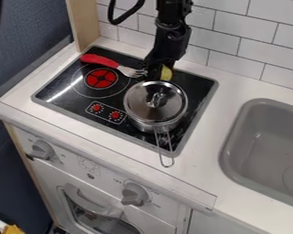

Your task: Move the mango near the pot to the top center of the stove

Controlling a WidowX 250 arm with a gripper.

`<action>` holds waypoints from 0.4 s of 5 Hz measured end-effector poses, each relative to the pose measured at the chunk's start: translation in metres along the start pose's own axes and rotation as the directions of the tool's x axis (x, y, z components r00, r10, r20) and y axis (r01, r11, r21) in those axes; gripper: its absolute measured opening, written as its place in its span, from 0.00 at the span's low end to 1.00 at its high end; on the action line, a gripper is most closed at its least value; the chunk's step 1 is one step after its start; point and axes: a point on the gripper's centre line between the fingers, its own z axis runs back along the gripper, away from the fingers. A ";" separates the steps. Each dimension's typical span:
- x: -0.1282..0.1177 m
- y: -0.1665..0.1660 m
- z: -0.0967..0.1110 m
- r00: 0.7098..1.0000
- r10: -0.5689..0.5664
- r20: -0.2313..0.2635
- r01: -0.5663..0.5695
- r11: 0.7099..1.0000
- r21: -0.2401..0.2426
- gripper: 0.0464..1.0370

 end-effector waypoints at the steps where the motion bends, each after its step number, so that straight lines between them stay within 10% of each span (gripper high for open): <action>1: 0.001 0.001 0.000 1.000 0.026 0.004 -0.026 1.000 0.009 0.96; 2: -0.002 0.001 -0.001 0.999 0.035 -0.003 -0.035 0.999 0.007 0.97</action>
